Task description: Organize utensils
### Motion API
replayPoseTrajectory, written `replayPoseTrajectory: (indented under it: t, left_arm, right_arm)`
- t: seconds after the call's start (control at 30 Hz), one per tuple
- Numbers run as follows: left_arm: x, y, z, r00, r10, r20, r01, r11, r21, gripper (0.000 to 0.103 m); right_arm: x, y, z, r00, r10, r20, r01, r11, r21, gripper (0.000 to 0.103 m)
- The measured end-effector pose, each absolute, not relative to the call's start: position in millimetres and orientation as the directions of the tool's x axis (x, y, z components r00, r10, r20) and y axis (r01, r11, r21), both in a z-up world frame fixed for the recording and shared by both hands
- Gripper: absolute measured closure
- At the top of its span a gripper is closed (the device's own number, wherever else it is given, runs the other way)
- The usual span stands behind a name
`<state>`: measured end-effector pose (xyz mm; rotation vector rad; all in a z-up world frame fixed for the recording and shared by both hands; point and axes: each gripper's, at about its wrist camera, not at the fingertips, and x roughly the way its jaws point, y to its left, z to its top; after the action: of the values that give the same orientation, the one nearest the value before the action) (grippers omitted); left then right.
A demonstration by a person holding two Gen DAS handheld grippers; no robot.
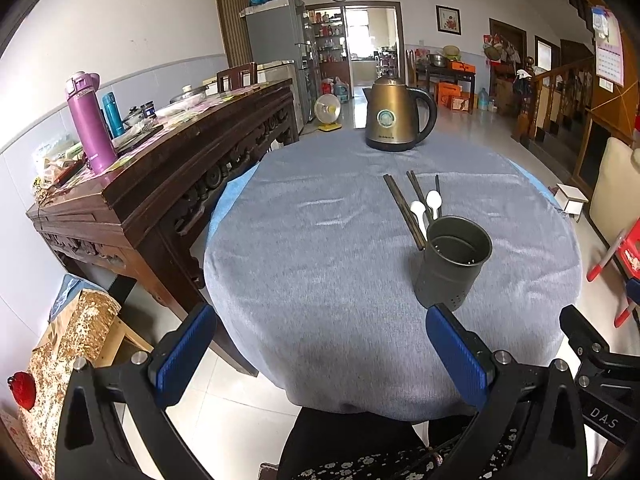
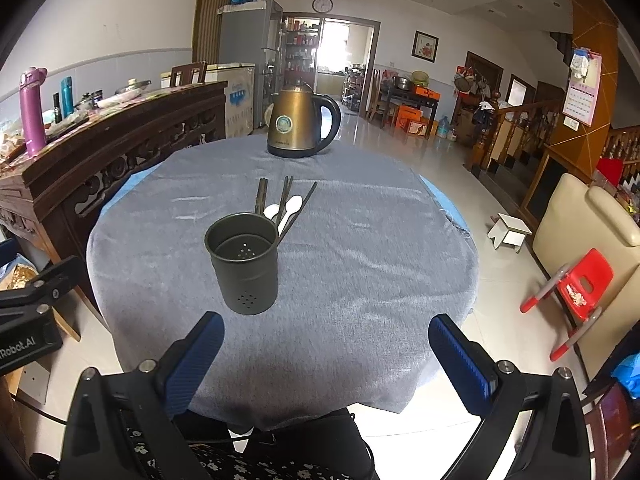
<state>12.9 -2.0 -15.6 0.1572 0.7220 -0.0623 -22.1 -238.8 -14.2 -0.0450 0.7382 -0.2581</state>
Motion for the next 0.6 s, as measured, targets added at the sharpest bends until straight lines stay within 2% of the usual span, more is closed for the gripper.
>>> replayPoseTrajectory:
  t: [0.6]
  left_arm:
    - [15.6, -1.2, -20.8, 0.735, -0.015, -0.677, 0.115, 0.988, 0.103, 0.0]
  right_arm:
    - [-18.8, -237.2, -19.9, 0.705, -0.248, -0.664, 0.216, 0.967, -0.132, 0.0]
